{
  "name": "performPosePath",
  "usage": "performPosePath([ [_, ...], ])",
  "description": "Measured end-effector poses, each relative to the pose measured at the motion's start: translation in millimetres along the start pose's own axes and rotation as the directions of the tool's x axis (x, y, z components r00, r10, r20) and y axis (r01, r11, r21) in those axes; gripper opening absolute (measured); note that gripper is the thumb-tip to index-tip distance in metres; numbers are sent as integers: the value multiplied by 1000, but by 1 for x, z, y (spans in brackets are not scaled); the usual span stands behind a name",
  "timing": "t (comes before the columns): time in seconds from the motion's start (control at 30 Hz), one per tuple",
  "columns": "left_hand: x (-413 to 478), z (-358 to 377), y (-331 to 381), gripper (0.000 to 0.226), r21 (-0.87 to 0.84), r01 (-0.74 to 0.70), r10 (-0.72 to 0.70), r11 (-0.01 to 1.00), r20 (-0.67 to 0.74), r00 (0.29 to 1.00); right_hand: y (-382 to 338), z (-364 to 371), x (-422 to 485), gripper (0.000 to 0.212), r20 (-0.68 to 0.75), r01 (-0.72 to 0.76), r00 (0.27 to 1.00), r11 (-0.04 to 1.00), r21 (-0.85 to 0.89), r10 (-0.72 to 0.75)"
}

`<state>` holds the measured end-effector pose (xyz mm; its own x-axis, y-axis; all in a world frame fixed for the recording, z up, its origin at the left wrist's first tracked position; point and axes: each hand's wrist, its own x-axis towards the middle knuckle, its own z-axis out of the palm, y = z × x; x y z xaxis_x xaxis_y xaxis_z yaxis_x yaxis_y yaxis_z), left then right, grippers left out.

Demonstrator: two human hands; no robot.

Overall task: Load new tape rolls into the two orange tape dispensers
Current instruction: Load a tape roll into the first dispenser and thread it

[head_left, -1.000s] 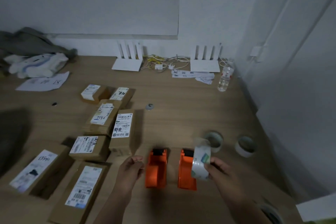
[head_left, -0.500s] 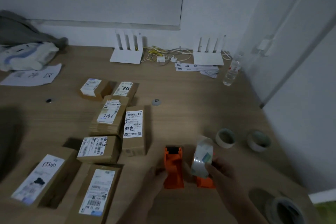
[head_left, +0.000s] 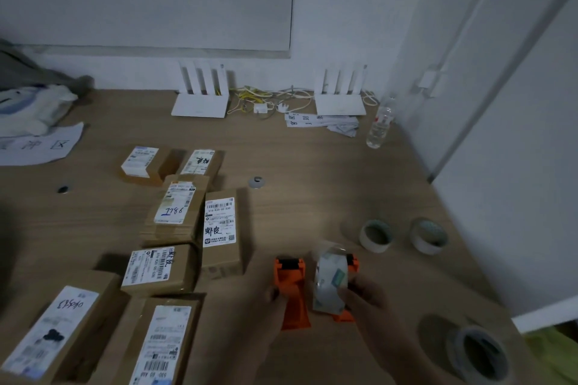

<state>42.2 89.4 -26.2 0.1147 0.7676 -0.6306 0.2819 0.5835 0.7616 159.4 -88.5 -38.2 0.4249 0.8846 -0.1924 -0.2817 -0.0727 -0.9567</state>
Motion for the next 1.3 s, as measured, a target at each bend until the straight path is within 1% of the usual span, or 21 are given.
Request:
performPosePath([
  [0.03,5,-4,-75,12,37,72,-74,997,62,995,-4,1,-3,39,3,3,1000,1000,-31,-3],
  [0.07,4,-1,-80,16,5,37,-38,999,124,992,-4,1,-3,38,-3,2,1000,998,-55,-2],
  [0.1,-15,-3,-94,19,83,68,-81,994,162,983,-3,1,-2,35,-23,0,1000,997,-75,-2],
  [0.13,-24,-5,-99,20,31,23,-28,999,194,981,-6,3,-3,29,-27,-12,1000,996,-85,10],
  [0.17,-24,-3,-93,18,-47,-18,26,999,170,985,-7,5,-4,22,-21,-23,1000,995,-93,21],
  [0.2,-29,-5,-81,16,-35,-70,74,997,146,986,-10,8,-6,16,-11,-23,1000,996,-86,22],
  [0.27,-50,-6,-74,15,-56,-147,154,988,157,975,-12,13,-7,11,-1,-12,1000,995,-96,12],
  [0.37,-64,-12,-62,19,-88,-242,250,966,107,962,-14,19,-7,12,-24,-15,1000,995,-103,12],
  [0.4,-67,-15,-56,19,-81,-242,250,967,108,962,-16,21,-7,11,-31,-18,999,995,-100,15],
  [0.57,-75,-22,-53,17,-118,-257,273,959,156,949,-21,27,-9,26,-49,-94,995,990,-101,90],
  [0.6,-78,-23,-51,18,-127,-267,286,955,159,945,-21,29,-9,25,-50,-100,994,991,-87,96],
  [0.67,-82,-23,-49,19,-132,-265,286,955,172,943,-22,31,-11,15,-47,-113,993,991,-69,110],
  [0.7,-84,-22,-49,19,-141,-264,287,954,184,940,-23,33,-11,15,-49,-120,992,990,-75,116],
  [0.8,-91,-18,-46,18,-133,-266,291,955,230,929,-22,35,-12,16,-52,-137,990,986,-93,133],
  [0.9,-94,-16,-43,13,-193,-263,309,945,278,910,-25,41,-15,27,-63,-112,992,987,-115,105],
  [0.93,-96,-15,-42,11,-220,-258,317,941,298,901,-29,45,-17,28,-65,-97,994,986,-133,89],
  [0.97,-95,-15,-43,19,-245,-266,336,933,322,885,-30,46,-18,28,-62,-77,996,984,-159,68],
  [1.0,-96,-15,-43,27,-242,-283,355,928,347,868,-32,48,-20,27,-56,-48,998,982,-184,39],
  [1.1,-94,-16,-46,27,-189,-360,406,914,364,838,-33,51,-21,32,-23,-9,1000,957,-291,2],
  [1.23,-87,-19,-47,34,-138,-377,401,916,366,840,-35,56,-22,34,14,6,1000,930,-367,-1],
  [1.3,-87,-22,-46,34,-112,-376,390,920,369,844,-39,59,-22,42,23,8,1000,918,-397,1],
])
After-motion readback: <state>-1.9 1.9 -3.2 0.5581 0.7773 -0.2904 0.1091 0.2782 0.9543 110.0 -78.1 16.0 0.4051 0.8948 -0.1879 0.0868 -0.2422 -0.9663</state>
